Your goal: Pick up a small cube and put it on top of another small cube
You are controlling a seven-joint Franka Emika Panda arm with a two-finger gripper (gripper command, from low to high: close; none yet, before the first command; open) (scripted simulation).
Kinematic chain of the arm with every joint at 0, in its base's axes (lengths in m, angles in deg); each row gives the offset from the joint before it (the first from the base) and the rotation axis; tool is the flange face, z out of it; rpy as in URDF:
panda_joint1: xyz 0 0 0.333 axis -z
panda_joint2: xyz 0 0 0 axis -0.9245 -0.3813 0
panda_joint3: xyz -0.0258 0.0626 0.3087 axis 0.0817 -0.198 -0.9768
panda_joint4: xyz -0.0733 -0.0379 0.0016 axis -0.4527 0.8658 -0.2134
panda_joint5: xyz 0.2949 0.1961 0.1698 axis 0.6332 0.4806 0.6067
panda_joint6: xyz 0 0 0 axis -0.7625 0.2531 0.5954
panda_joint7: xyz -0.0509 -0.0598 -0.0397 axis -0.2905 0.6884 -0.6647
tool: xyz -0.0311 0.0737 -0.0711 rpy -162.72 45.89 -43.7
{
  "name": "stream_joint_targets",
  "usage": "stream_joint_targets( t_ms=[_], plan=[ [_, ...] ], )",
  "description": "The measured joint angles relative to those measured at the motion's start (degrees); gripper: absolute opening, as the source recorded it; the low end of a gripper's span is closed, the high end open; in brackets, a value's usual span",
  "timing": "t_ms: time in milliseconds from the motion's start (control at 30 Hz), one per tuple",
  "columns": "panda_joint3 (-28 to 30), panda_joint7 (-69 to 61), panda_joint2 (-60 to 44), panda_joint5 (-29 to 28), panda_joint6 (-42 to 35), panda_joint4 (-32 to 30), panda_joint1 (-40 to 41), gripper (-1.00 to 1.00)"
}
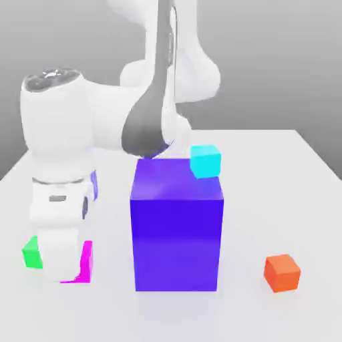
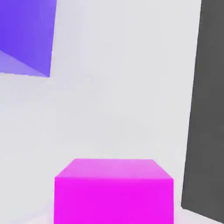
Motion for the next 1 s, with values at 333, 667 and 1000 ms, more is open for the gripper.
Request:
stream_joint_targets(
  t_ms=[333,667,1000],
  plan=[
    [4.38,-21.35,4.54,-6.02,3.94,-8.99,13.06,-1.0],
    [3.1,-26.11,-0.78,-0.14,9.05,-8.83,12.94,-1.0],
    [-3.1,-36.05,-8.32,13.75,13.54,-8.23,16.49,-1.0]
  ],
)
